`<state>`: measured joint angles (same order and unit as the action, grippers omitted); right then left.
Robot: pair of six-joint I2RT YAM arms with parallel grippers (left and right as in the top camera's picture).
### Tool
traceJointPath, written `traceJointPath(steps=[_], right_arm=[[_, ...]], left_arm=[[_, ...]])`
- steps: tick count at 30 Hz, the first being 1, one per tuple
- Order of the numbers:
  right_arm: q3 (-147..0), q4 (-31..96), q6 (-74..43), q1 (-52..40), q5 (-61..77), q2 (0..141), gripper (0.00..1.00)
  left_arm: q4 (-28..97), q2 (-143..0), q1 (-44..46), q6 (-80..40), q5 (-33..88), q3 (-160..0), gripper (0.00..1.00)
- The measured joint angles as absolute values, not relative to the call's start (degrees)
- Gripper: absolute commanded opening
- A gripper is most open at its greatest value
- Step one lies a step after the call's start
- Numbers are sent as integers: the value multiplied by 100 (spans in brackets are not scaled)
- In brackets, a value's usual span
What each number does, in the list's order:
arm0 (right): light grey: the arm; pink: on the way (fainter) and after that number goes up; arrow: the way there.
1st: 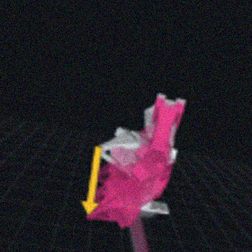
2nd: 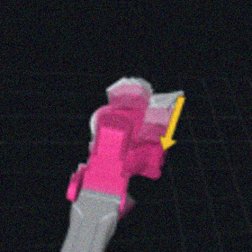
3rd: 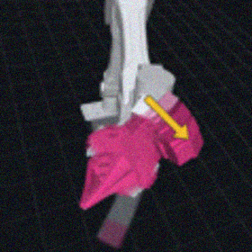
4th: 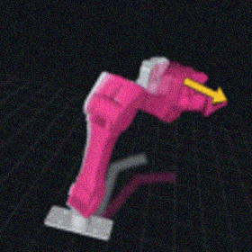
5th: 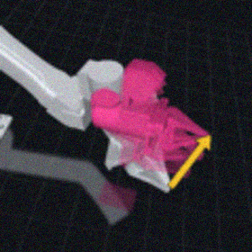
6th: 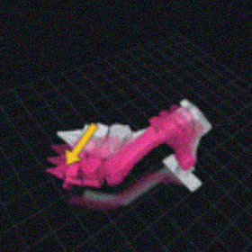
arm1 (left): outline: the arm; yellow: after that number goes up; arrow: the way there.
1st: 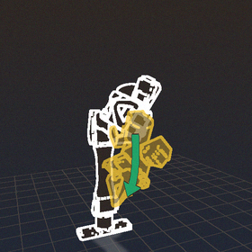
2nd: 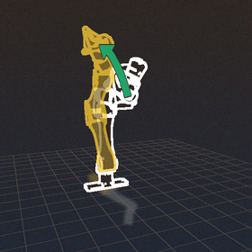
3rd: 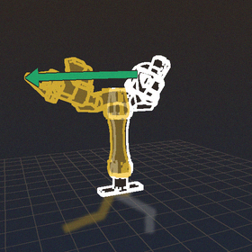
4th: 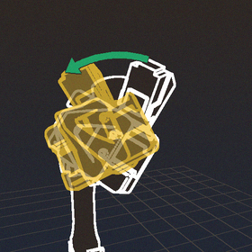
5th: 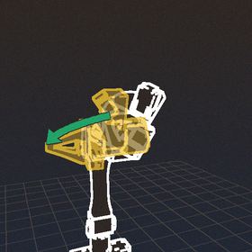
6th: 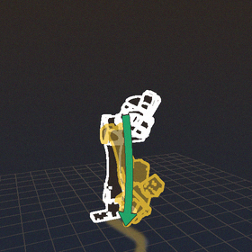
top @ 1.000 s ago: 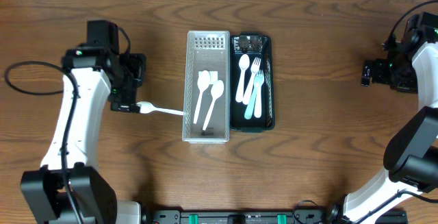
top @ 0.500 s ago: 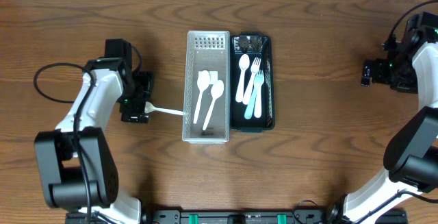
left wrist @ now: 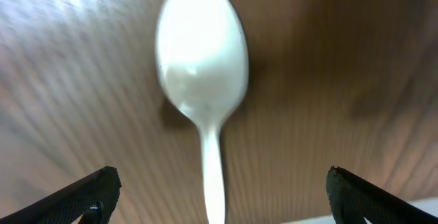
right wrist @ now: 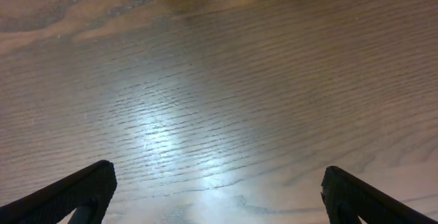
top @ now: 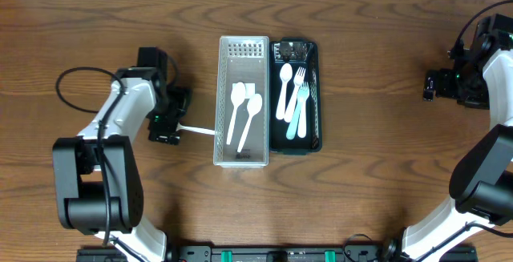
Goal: Pack container
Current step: 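Lower the left gripper onto the spoon handle and grasp it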
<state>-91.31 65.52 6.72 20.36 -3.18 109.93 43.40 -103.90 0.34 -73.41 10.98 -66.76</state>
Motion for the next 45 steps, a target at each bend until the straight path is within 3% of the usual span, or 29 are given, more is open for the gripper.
traceJointPath(steps=[37, 41, 45], right_arm=[[-9131, 6552, 672, 2036, -320, 10993, 99], [-9131, 6552, 672, 2036, -320, 10993, 99], [-9131, 6552, 672, 2036, -320, 10993, 99]], left_arm=[[4187, -10951, 119, -7369, 969, -6678, 98], [4189, -10951, 119, -7419, 947, -6678, 59], [4189, -10951, 119, -7395, 915, -6678, 35]])
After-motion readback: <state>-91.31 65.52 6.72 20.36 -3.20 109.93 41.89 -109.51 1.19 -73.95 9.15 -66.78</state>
